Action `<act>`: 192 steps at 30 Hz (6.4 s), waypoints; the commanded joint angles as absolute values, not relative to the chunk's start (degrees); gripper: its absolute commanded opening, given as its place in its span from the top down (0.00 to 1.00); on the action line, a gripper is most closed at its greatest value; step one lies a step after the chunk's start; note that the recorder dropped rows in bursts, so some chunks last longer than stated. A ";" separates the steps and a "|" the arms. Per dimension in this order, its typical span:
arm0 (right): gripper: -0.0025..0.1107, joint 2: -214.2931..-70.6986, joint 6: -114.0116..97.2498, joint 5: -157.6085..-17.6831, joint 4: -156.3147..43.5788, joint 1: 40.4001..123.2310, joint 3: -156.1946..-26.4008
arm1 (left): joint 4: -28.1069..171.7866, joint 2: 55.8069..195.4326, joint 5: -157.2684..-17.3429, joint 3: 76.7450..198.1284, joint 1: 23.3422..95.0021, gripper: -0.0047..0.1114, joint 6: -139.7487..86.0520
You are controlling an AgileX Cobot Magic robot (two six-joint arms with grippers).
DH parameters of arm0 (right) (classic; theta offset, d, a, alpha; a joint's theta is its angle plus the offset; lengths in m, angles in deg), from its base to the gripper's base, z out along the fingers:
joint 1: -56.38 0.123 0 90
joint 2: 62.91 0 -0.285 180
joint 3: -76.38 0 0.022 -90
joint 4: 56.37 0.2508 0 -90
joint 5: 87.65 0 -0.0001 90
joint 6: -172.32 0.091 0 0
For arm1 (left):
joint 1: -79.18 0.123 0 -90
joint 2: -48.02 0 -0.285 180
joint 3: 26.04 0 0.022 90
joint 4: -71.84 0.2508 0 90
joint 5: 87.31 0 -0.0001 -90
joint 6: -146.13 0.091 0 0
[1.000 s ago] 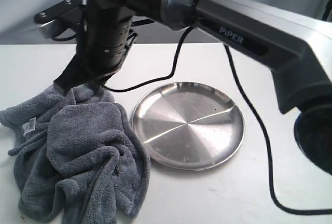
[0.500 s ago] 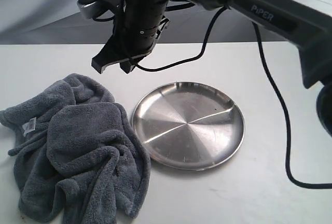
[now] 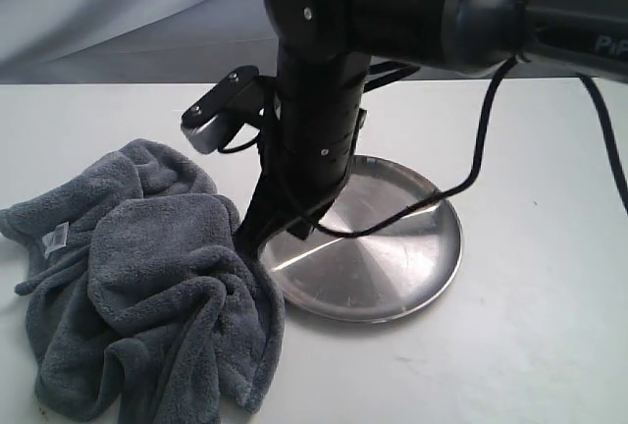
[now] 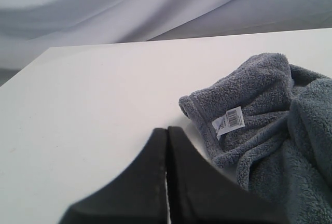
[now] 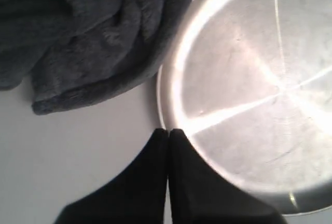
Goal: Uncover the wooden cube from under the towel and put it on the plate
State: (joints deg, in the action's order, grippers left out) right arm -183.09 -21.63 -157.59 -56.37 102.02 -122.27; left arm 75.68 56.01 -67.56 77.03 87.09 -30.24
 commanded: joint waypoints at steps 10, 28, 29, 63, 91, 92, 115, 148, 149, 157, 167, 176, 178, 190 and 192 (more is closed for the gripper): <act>0.98 -182.29 -22.20 -151.60 -54.87 114.74 -118.84 | 75.42 55.81 -67.89 76.75 87.18 0.96 -30.38; 0.98 -190.06 -12.29 -155.28 -54.55 113.38 -141.20 | 75.42 55.81 -67.89 76.75 87.18 0.96 -30.38; 0.98 -189.53 -11.21 -157.29 -55.76 112.35 -141.20 | 75.42 55.81 -67.89 76.75 87.18 0.96 -30.38; 0.50 -193.63 6.97 -140.74 -51.54 105.64 -111.49 | 75.42 55.81 -67.89 76.75 87.18 0.96 -30.38; 0.98 -192.85 5.38 -137.68 -47.69 105.64 -112.98 | 75.42 55.81 -67.89 76.75 87.18 0.96 -30.38; 0.98 -192.38 5.12 -137.68 -47.69 105.64 -113.49 | 75.42 55.81 -67.89 76.75 87.18 0.96 -30.38; 0.98 -182.90 2.85 -135.83 -47.00 105.64 -116.50 | 75.42 55.81 -67.89 76.75 87.18 0.96 -30.38; 0.98 -179.12 -43.04 -112.73 -6.48 105.76 -116.50 | 75.42 55.81 -67.89 76.75 87.18 0.96 -30.38; 0.98 -179.74 -44.30 -112.37 -5.48 105.76 -116.50 | 75.42 55.81 -67.89 76.75 87.18 0.96 -30.38; 0.98 -183.07 -53.96 -112.25 1.54 106.61 -116.50 | 75.42 55.81 -67.89 76.75 87.18 0.96 -30.38; 0.98 -186.45 -63.36 -115.52 4.14 109.93 -123.62 | 75.42 55.81 -67.89 76.75 87.18 0.96 -30.38; 0.98 -192.50 -63.36 -116.30 4.78 112.65 -132.46 | 75.42 55.81 -67.89 76.75 87.18 0.96 -30.38; 0.98 -194.66 -63.21 -117.38 5.38 112.93 -133.91 | 75.42 55.81 -67.89 76.75 87.18 0.96 -30.38; 0.98 -201.96 -62.99 -120.10 6.71 113.07 -136.83 | 75.42 55.81 -67.89 76.75 87.18 0.96 -30.38; 0.98 -202.72 -62.99 -120.10 7.37 113.07 -136.83 | 75.42 55.81 -67.89 76.75 87.18 0.96 -30.38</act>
